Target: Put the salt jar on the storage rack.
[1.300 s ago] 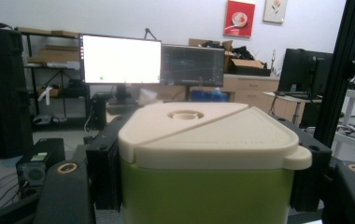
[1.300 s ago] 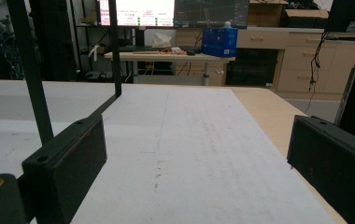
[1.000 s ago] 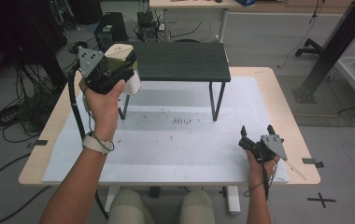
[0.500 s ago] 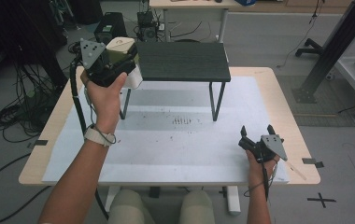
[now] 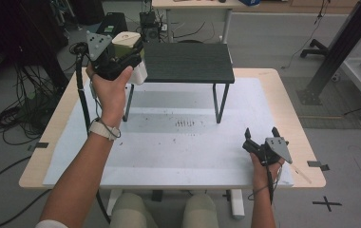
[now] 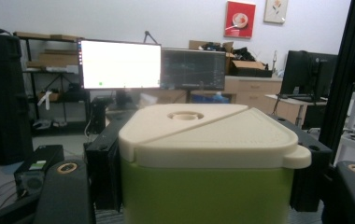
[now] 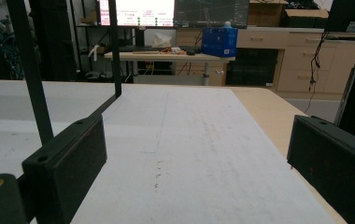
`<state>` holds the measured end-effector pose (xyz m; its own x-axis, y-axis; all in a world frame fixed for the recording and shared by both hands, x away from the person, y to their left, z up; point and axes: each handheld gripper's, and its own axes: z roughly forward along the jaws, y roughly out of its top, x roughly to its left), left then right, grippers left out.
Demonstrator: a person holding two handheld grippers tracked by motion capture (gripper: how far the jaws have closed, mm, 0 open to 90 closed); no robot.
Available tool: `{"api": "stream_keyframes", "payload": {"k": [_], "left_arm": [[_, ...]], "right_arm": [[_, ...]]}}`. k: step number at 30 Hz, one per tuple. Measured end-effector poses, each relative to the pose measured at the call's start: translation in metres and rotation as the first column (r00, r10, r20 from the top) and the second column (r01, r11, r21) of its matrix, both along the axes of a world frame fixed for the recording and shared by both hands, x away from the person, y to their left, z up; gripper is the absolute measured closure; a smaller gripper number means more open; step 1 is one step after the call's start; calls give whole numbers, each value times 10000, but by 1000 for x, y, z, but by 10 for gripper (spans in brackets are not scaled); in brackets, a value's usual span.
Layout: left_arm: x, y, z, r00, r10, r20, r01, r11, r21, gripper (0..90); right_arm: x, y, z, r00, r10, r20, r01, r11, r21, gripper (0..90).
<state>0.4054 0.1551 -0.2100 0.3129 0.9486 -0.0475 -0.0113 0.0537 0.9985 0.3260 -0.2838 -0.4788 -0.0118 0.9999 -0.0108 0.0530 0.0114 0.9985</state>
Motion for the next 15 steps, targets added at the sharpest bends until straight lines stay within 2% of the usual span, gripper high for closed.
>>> {"api": "stream_keyframes", "payload": {"k": [15], "left_arm": [[22, -4, -1, 9996, 180, -213, -175, 9996, 215, 310]], "right_arm": [[0, 0, 0, 10000, 2, -5, -2, 10000, 7, 51]]}}
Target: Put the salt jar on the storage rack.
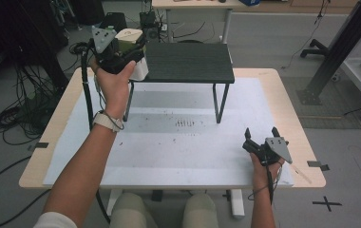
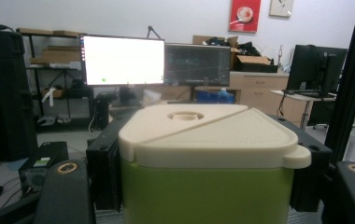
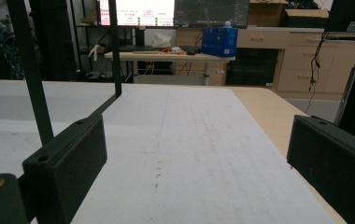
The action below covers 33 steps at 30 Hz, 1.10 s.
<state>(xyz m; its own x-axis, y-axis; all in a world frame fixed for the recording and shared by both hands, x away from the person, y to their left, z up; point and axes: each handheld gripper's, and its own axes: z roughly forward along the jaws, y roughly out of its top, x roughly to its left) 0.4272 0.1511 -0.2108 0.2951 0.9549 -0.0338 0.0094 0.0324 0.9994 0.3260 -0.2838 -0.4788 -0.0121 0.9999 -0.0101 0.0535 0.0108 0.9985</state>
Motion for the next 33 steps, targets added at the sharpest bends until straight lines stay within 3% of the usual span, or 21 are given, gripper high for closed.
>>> {"api": "stream_keyframes", "payload": {"k": [5, 33], "left_arm": [[8, 0, -1, 9999, 90, -123, -92, 9999, -130, 310], [43, -5, -5, 9963, 784, -366, -772, 9965, 322, 310]], "right_arm": [[0, 0, 0, 10000, 0, -5, 0, 10000, 4, 51], [0, 0, 0, 10000, 28, -16, -28, 10000, 9, 55]]}}
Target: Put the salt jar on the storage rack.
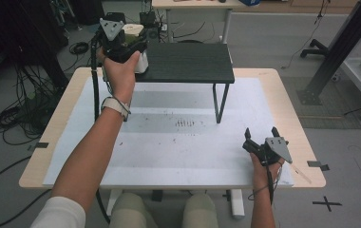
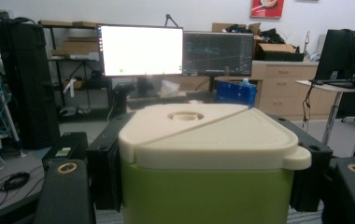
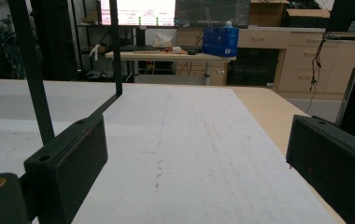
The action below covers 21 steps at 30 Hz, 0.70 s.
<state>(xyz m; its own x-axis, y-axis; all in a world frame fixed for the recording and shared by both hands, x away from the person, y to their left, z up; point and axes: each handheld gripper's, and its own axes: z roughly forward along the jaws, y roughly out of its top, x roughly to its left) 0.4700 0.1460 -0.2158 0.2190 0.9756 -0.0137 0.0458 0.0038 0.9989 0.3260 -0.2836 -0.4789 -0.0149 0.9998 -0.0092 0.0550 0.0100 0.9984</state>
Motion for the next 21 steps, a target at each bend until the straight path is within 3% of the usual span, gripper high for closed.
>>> {"api": "stream_keyframes", "payload": {"k": [5, 21], "left_arm": [[1, -2, -1, 10000, 58, 46, -59, 9998, 187, 310], [1, -3, -2, 9998, 139, 104, -141, 9997, 204, 308]], "right_arm": [[0, 0, 0, 10000, 0, 2, 0, 10000, 4, 55], [0, 0, 0, 10000, 11, 10, -11, 10000, 5, 56]]}}
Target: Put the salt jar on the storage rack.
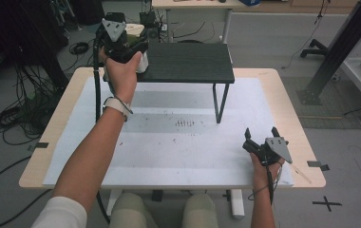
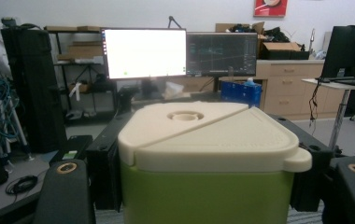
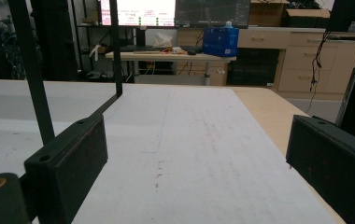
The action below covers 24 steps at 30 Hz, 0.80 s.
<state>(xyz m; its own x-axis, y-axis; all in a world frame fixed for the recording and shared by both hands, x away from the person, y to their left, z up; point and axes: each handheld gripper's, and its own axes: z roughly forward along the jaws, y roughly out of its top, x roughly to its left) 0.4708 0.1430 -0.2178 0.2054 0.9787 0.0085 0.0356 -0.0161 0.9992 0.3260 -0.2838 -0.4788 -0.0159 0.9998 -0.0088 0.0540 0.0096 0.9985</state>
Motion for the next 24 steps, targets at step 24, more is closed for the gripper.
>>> {"api": "stream_keyframes", "payload": {"k": [24], "left_arm": [[-7, -2, 2, 9993, 103, 351, -120, 9988, 482, 108]], "right_arm": [[0, 0, 0, 10000, -11, -16, 11, 10000, 27, 57]]}}
